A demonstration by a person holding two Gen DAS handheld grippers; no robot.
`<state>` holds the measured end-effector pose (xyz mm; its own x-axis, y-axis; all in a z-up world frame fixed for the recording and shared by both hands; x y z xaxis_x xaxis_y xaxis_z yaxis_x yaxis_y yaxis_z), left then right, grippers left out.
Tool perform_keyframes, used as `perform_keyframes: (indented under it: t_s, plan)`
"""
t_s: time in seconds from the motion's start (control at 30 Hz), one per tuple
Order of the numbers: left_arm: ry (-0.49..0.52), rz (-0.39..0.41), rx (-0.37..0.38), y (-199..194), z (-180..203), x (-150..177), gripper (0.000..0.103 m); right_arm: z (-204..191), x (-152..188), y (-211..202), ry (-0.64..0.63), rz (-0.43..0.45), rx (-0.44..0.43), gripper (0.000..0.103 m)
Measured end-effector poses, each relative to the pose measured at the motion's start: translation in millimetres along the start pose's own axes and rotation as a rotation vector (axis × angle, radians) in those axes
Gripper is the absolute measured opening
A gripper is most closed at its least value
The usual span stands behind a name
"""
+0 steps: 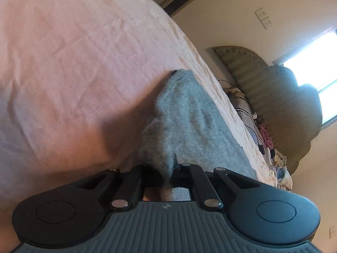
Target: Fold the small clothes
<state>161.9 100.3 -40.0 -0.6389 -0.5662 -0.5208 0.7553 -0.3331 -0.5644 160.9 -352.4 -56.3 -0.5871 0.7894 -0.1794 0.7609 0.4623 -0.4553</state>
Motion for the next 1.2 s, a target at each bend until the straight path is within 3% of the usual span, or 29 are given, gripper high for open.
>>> perform_keyframes:
  t_s: [0.17,0.3,0.5,0.6,0.67,0.7,0.73,0.77,0.8,0.83,0.87,0.93,1.07,1.1,1.2]
  plan:
    - [0.089,0.029,0.127,-45.6,32.1,-10.3,0.004,-38.5,2.8,-38.7,-0.087,0.004,-0.093,0.013]
    - [0.138,0.008,0.191,-101.3,26.6,12.6,0.004,-35.3,31.5,-85.5,-0.148,-0.056,-0.116,0.013]
    - [0.116,-0.117,0.097,-166.1,-41.3,91.9,0.004,26.2,103.7,-158.5,-0.102,-0.169,-0.079,0.013]
    - [0.212,-0.169,0.022,-172.5,-61.1,115.7,0.006,46.0,123.6,-171.7,-0.118,-0.181,-0.018,0.022]
    - [0.287,-0.152,0.020,-181.1,-61.3,106.5,0.017,47.7,111.9,-178.2,-0.118,-0.165,0.005,0.036]
    - [0.309,-0.136,0.010,-185.2,-59.5,92.4,0.034,42.8,97.8,-185.2,-0.140,-0.112,0.010,0.045]
    - [0.320,-0.096,-0.011,-190.9,-58.3,77.5,0.058,36.6,82.3,-190.6,-0.170,-0.065,0.006,0.053]
    - [0.340,-0.017,-0.025,-200.5,-53.7,59.1,0.071,28.1,68.5,-191.2,-0.198,-0.039,0.003,0.057]
    - [0.366,0.073,-0.033,-207.7,-47.1,39.8,0.090,18.9,53.8,-186.0,-0.227,-0.024,0.010,0.060]
    - [0.399,0.146,-0.049,-210.1,-39.7,21.9,0.096,11.3,42.5,-178.9,-0.255,-0.020,0.025,0.060]
    - [0.426,0.182,-0.071,-203.9,-31.5,5.9,0.096,3.1,30.1,-164.5,-0.291,-0.021,0.046,0.060]
    - [0.463,0.172,-0.076,-172.4,-20.2,-15.2,0.096,-9.5,10.5,-133.0,-0.347,-0.025,0.084,0.060]
    - [0.435,-0.002,-0.052,-76.9,-6.0,-26.4,0.089,-16.9,-15.1,-55.1,-0.366,-0.089,0.160,0.060]
    - [0.449,-0.033,-0.072,-57.0,-2.7,-26.8,0.080,-17.3,-17.5,-37.9,-0.364,-0.105,0.179,0.060]
    - [0.556,-0.085,-0.144,-10.9,8.9,-18.4,0.072,-20.8,-11.8,-1.7,-0.377,-0.161,0.193,0.060]
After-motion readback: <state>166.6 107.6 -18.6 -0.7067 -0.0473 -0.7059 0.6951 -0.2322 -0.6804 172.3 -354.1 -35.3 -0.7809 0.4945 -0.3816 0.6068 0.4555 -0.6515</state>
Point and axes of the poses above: each gripper's, at about its wrist camera, not at the fingertips, and y roughly the way its jaws point, z to its right, x to its underside, the point moved 8 cm from there along y, roughly the way its jaws point, and after that the axes turned 8 degrees about y, right-handed, at the moved point
